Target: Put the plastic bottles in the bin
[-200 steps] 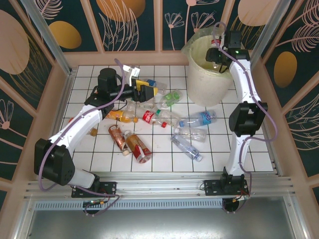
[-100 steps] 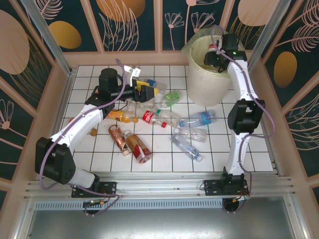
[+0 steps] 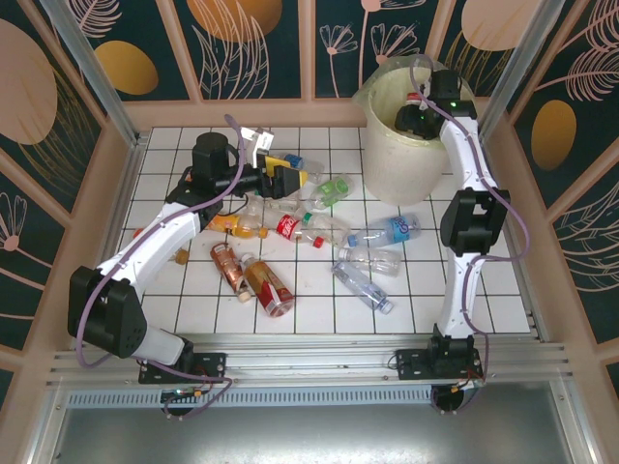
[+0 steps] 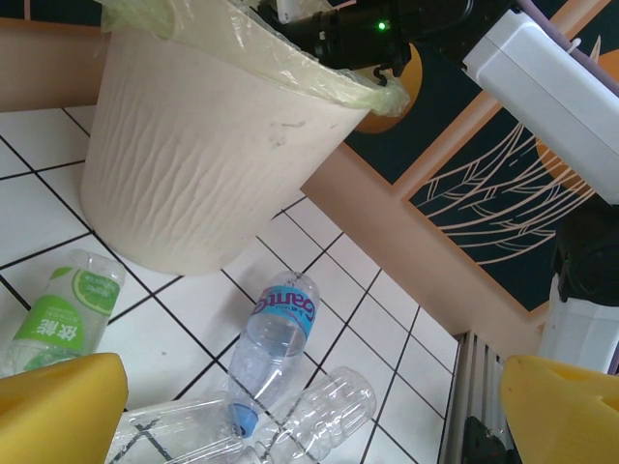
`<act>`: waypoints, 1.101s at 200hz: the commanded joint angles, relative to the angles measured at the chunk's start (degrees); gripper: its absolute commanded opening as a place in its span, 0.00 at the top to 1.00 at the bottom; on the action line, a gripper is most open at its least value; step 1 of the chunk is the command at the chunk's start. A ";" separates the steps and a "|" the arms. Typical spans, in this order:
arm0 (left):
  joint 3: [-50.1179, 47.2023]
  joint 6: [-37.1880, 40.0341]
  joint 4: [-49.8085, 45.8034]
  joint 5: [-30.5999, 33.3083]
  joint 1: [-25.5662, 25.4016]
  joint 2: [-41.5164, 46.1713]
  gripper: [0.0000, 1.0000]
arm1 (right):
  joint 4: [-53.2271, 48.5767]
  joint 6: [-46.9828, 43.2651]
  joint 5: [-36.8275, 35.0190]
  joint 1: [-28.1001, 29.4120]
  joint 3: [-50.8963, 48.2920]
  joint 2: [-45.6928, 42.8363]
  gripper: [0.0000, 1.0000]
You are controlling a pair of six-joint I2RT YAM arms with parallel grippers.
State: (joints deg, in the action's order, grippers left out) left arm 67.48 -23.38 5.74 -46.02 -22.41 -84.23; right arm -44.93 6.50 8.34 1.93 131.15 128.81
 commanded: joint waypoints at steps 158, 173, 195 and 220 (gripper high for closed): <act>1.07 1.75 -1.04 -0.02 -0.66 -1.12 0.01 | -1.69 1.42 2.57 -0.57 3.64 1.62 0.24; 1.08 1.68 -0.99 0.02 -0.70 -0.94 0.01 | -2.09 1.41 2.32 -0.54 4.28 1.53 0.23; 1.07 1.73 -0.92 0.03 -0.70 -0.69 0.01 | -2.36 1.49 2.04 -0.62 4.68 0.94 0.23; 1.07 1.68 -0.94 -0.05 -0.79 -0.68 0.01 | -2.36 1.51 1.94 -0.56 4.44 -0.52 0.23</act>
State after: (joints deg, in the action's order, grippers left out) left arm 67.48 -22.70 5.28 -46.00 -22.63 -84.86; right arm -45.54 7.20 10.20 1.80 133.78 130.08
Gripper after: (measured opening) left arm 0.985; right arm 0.770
